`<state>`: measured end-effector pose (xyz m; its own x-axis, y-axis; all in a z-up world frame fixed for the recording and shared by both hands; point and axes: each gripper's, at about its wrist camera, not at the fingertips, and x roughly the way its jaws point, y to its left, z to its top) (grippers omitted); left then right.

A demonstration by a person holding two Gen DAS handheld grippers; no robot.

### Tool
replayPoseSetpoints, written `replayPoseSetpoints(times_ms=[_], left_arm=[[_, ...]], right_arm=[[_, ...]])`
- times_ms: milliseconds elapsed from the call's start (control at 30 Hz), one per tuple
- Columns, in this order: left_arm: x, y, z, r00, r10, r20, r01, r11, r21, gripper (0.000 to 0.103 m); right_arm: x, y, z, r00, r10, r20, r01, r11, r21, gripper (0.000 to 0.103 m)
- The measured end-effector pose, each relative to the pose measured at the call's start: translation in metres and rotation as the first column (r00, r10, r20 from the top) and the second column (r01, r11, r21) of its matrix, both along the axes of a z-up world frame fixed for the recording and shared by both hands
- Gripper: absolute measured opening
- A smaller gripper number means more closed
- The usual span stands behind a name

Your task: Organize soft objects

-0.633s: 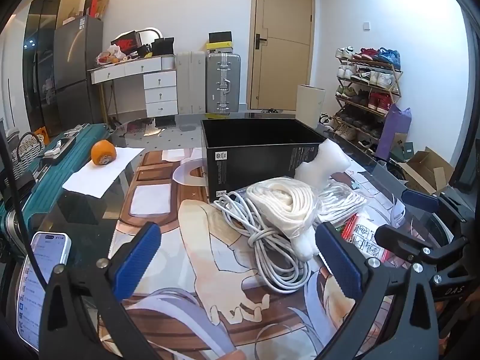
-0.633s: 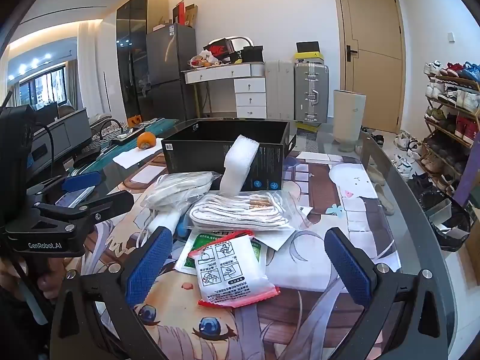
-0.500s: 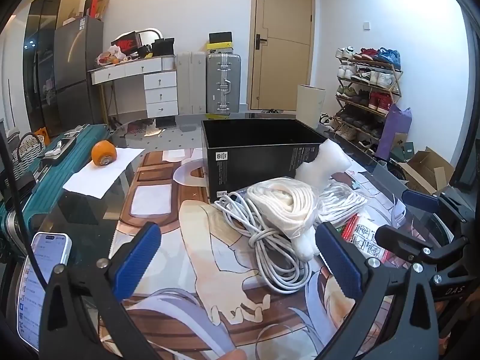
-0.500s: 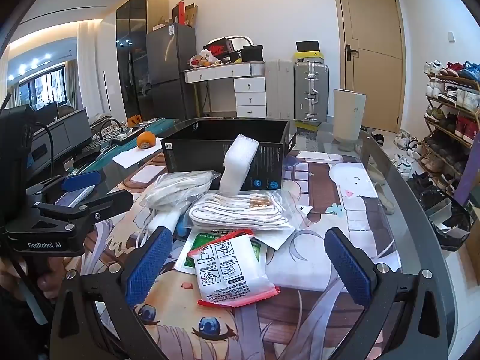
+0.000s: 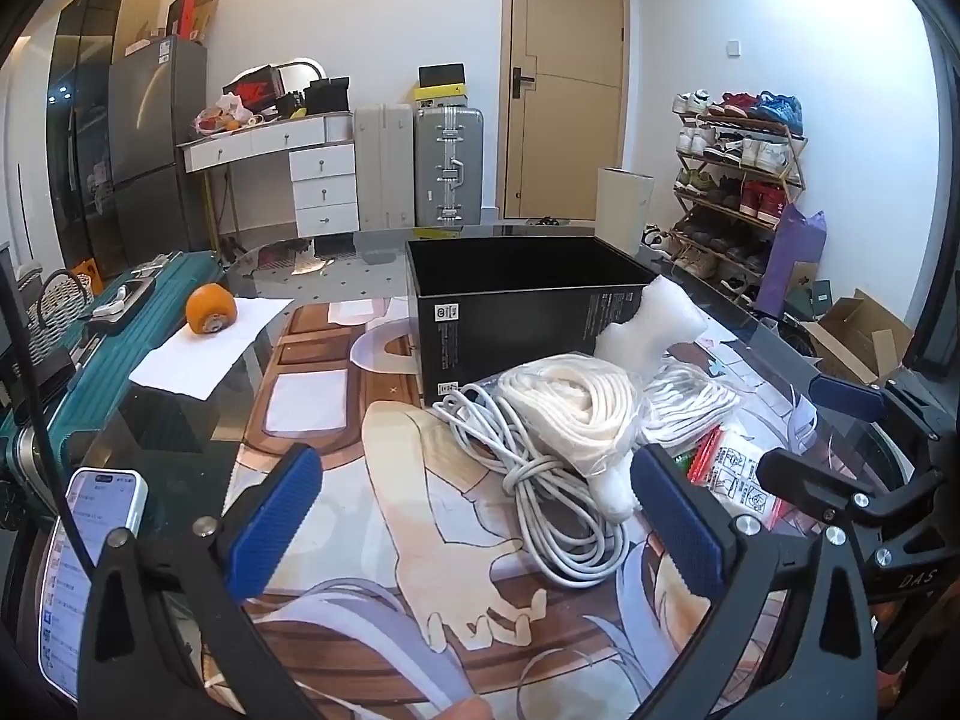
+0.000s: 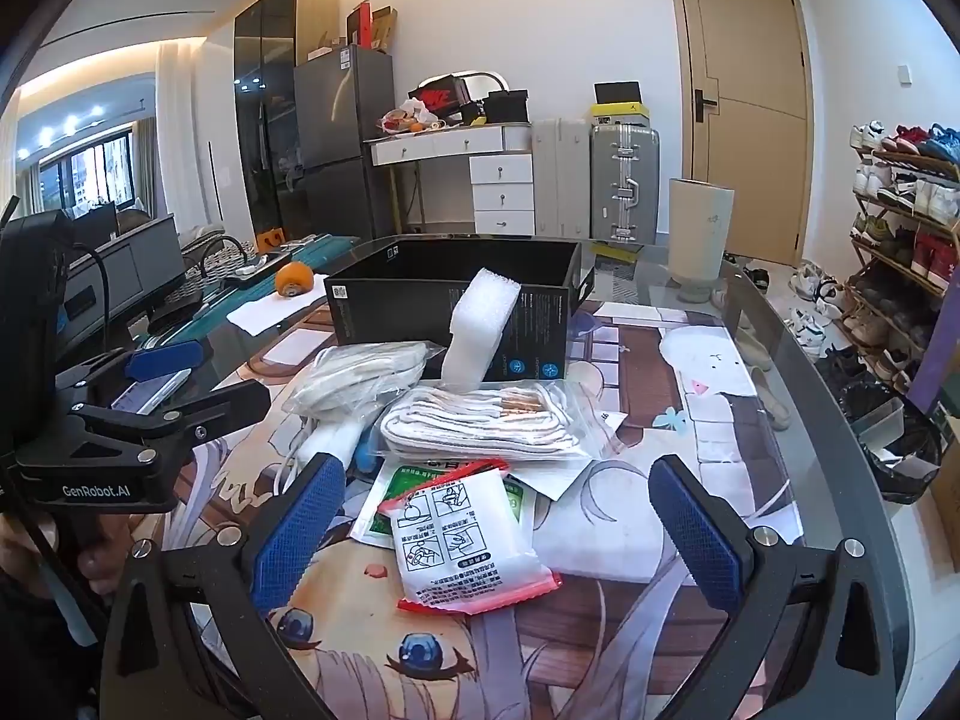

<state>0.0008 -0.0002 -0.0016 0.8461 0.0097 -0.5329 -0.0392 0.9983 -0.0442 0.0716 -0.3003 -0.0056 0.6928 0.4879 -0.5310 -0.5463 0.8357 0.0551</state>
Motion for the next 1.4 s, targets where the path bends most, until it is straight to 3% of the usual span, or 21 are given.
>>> replayPoseSetpoints(times_ms=[1400], left_arm=[[0.0006,0.0022,0.004,1.0,0.003,-0.002,-0.003,1.0,-0.003,0.103]], right_arm=[[-0.0015,0.0015,-0.0008,1.0,0.003,0.003,-0.003,1.0,-0.003,0.103]])
